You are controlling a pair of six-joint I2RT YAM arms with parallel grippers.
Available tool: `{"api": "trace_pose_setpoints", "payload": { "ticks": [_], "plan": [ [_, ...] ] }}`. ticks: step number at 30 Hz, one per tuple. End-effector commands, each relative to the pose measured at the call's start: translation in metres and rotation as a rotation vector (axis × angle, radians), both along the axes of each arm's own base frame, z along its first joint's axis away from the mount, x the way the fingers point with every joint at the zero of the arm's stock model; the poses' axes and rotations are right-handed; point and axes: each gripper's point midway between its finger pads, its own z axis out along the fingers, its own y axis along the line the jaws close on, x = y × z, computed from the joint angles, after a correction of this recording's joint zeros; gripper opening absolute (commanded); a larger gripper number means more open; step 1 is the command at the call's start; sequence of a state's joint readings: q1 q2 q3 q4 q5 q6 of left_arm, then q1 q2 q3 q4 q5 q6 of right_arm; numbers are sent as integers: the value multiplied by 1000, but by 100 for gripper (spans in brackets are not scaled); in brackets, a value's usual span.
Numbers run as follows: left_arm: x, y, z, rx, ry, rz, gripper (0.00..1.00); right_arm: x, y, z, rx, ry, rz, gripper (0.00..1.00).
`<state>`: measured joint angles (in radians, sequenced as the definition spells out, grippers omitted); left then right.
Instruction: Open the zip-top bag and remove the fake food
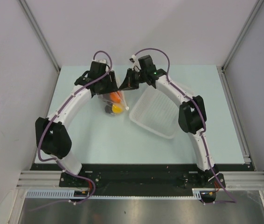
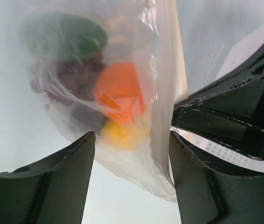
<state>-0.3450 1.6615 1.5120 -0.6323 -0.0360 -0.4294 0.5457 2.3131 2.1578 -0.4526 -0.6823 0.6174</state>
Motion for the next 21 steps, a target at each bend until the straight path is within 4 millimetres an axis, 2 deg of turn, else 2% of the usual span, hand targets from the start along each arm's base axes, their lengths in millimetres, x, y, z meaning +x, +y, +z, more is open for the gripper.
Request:
{"api": "trace_pose_setpoints", "payload": {
  "ticks": [1, 4, 5, 7, 9, 10, 12, 13, 14, 15, 16, 18, 21],
  "plan": [
    [10, 12, 27, 36, -94, 47, 66, -9, -5, 30, 6, -60, 14, 0],
    [18, 6, 13, 28, -58, 18, 47, -13, -2, 30, 7, -66, 20, 0],
    [22, 8, 13, 24, -57, 25, 25, -13, -3, 30, 1, -72, 19, 0],
    [23, 11, 13, 32, -68, 23, 0, -7, -11, 27, -37, -64, -26, 4],
    [23, 15, 22, 35, -99, 14, 0, 6, -24, 26, -92, -102, -85, 13],
    [22, 17, 24, 24, -99, 6, 0, 11, -34, 19, -131, -90, -106, 18],
    [17, 17, 26, 9, -89, -8, 0, 22, -46, 13, -188, -116, -139, 19],
    [15, 17, 26, 4, -86, -14, 0, 25, -50, 18, -203, -125, -146, 19],
    [14, 17, 28, 3, -88, -14, 0, 29, -54, 10, -228, -130, -144, 19],
    [11, 18, 34, 0, -99, -14, 0, 36, -59, 6, -263, -141, -172, 19],
    [11, 21, 35, 9, -107, -2, 0, 37, -64, 9, -294, -142, -184, 11],
    [9, 30, 39, 29, -104, 23, 0, 43, -76, -1, -384, -158, -224, 0],
    [6, 37, 43, 26, -106, 40, 0, 47, -79, 3, -417, -204, -242, 0]
  ]
}}
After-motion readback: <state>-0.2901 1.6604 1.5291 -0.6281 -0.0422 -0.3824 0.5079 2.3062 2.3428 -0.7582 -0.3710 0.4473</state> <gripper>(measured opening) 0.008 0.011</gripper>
